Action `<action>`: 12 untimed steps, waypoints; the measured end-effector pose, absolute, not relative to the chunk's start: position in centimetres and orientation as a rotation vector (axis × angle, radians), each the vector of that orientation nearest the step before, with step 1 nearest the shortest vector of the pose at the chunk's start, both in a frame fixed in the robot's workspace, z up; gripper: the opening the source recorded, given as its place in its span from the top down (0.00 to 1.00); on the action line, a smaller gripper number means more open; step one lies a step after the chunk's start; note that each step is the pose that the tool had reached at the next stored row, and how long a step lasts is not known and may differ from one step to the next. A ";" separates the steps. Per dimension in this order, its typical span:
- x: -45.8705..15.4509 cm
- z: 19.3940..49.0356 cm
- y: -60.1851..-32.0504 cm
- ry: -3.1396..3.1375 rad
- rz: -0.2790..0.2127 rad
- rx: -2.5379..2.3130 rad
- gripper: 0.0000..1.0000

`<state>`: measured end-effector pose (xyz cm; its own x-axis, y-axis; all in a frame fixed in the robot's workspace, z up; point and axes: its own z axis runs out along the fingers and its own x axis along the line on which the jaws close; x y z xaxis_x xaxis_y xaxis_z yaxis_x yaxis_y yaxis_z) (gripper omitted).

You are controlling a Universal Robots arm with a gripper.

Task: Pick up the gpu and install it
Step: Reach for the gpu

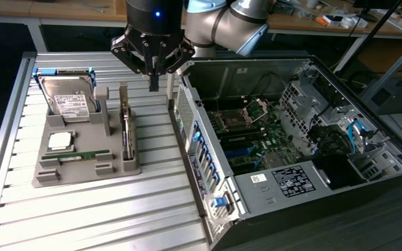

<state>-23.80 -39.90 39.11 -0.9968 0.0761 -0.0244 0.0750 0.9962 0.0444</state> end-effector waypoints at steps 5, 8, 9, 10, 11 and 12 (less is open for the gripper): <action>-24.4 39.1 -39.9 3.113 0.068 0.118 0.89; -24.6 39.1 -39.9 3.112 0.068 0.118 0.89; -24.6 39.1 -39.9 3.112 0.068 0.118 0.89; -24.7 39.1 -39.9 3.113 0.068 0.118 0.89; -24.8 39.1 -39.9 3.112 0.068 0.118 0.89; -24.9 39.1 -39.9 3.112 0.068 0.118 0.89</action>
